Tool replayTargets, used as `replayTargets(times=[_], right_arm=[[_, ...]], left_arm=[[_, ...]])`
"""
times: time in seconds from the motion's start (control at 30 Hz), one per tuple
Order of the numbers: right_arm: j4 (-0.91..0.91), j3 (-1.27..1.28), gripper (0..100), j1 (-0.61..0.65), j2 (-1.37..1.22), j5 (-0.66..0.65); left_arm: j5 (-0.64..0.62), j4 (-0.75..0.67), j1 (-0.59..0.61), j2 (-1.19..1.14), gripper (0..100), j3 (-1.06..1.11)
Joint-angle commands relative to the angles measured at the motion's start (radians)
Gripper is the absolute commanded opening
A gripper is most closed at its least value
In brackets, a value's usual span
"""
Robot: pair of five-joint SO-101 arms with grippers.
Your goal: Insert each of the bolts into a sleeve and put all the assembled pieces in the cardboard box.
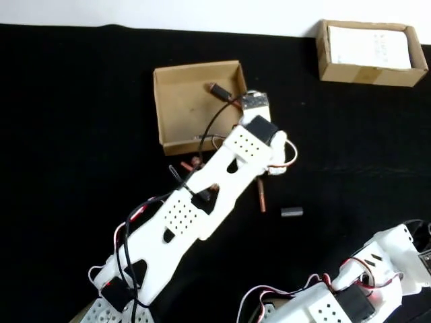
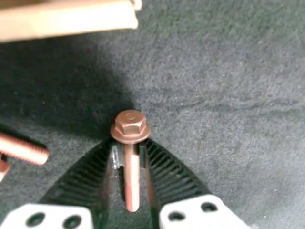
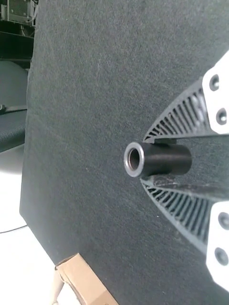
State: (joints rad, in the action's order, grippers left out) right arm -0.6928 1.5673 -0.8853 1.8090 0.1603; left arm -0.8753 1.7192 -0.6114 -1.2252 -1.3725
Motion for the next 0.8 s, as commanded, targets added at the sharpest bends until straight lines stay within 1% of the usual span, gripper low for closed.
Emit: replayTargets(times=[0.0, 0.07, 0.13, 0.17, 0.33, 0.37, 0.43, 0.6, 0.7, 0.77], right_arm=[[0.019, -0.018, 0.7, 0.03, 0.015, -0.008], [0.019, -0.019, 0.7, 0.071, 0.016, -0.003], [0.019, -0.047, 0.7, 0.134, 0.016, 0.041], [0.018, -0.061, 0.7, 0.17, 0.016, 0.06], [0.016, -0.125, 0.7, 0.426, 0.015, 0.121], [0.007, -0.136, 0.7, 0.479, 0.015, 0.124], [-0.074, -0.185, 0.7, 0.607, 0.015, 0.124], [-0.357, -0.318, 0.7, 0.941, 0.008, 0.121], [-0.417, -0.349, 0.7, 1.067, 0.007, 0.112], [-0.433, -0.351, 0.7, 1.118, 0.007, 0.064]], left_arm=[[0.002, -0.018, 0.007, 0.01, 1, -0.033], [0.003, -0.031, 0.012, 0.018, 1, -0.035], [0.023, -0.034, 0.024, 0.025, 1, -0.065], [0.054, -0.028, 0.028, 0.03, 1, -0.099], [0.238, 0.028, 0.027, 0.088, 1, -0.305], [0.272, 0.029, 0.027, 0.116, 1, -0.298], [0.328, 0.035, 0.028, 0.197, 1, -0.286], [0.456, 0.037, 0.045, 0.395, 1, -0.286], [0.571, 0.04, 0.044, 0.526, 1, -0.286], [0.637, 0.041, 0.041, 0.61, 1, -0.286]])
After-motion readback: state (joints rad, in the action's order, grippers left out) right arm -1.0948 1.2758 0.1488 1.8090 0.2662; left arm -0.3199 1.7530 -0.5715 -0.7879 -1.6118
